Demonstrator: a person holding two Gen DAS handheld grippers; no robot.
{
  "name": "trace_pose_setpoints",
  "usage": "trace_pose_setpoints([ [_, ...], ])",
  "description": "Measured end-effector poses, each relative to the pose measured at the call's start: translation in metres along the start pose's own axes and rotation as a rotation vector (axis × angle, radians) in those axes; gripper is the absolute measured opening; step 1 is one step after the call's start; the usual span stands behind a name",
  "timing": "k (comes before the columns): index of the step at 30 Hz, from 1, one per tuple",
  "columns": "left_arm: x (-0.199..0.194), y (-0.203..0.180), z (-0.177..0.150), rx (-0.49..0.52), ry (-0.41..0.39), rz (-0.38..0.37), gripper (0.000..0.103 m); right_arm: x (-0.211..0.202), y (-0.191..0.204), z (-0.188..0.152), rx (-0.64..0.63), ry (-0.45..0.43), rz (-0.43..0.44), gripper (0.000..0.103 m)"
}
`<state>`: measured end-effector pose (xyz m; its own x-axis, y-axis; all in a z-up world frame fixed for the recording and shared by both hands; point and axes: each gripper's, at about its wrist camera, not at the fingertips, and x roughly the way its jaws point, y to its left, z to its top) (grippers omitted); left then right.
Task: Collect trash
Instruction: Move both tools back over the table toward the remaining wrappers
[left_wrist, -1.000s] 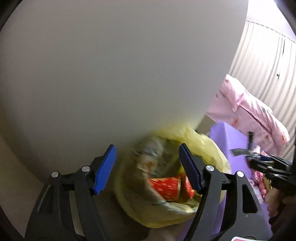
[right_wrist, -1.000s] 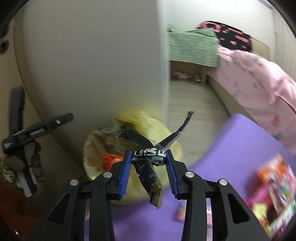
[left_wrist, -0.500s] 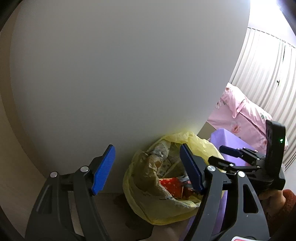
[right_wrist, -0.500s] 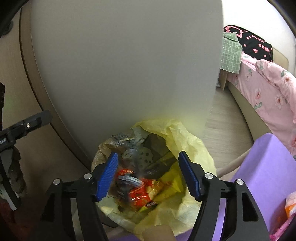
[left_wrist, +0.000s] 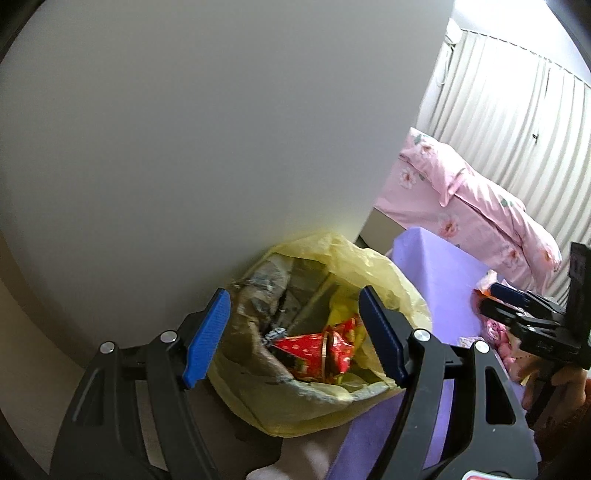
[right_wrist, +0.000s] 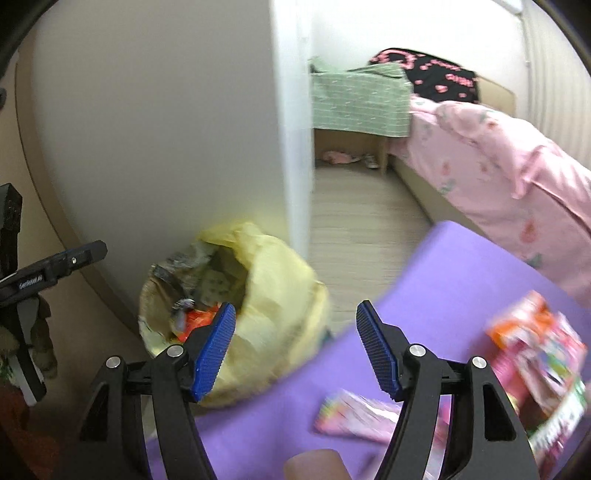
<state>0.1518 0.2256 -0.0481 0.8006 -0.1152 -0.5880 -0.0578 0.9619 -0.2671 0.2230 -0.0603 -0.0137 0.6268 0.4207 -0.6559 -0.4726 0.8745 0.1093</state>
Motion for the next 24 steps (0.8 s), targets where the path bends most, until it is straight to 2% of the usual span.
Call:
trace_pose_setpoints([
  [4, 0.004, -0.019, -0.003, 0.031, 0.019, -0.043, 0.068, -0.035, -0.028, -0.018, 0.036, -0.024, -0.066, 0.064],
  [7, 0.012, -0.041, -0.007, 0.069, 0.038, -0.098, 0.068, -0.057, -0.050, -0.035, 0.051, -0.002, -0.067, 0.064],
  [12, 0.038, -0.095, -0.020, 0.178, 0.102, -0.255, 0.068, -0.092, -0.070, -0.066, 0.061, -0.016, -0.164, 0.064],
  [15, 0.058, -0.136, -0.030, 0.269, 0.164, -0.384, 0.068, -0.108, -0.085, -0.083, 0.085, -0.018, -0.203, 0.064],
  [17, 0.073, -0.166, -0.038, 0.360, 0.202, -0.440, 0.068, -0.118, -0.097, -0.092, 0.129, -0.023, -0.221, 0.064],
  [20, 0.096, -0.208, -0.050, 0.514, 0.244, -0.472, 0.068, -0.126, -0.113, -0.106, 0.203, -0.030, -0.221, 0.070],
  [24, 0.130, -0.248, -0.059, 0.606, 0.330, -0.497, 0.068, -0.125, -0.128, -0.127, 0.289, 0.049, -0.171, 0.070],
])
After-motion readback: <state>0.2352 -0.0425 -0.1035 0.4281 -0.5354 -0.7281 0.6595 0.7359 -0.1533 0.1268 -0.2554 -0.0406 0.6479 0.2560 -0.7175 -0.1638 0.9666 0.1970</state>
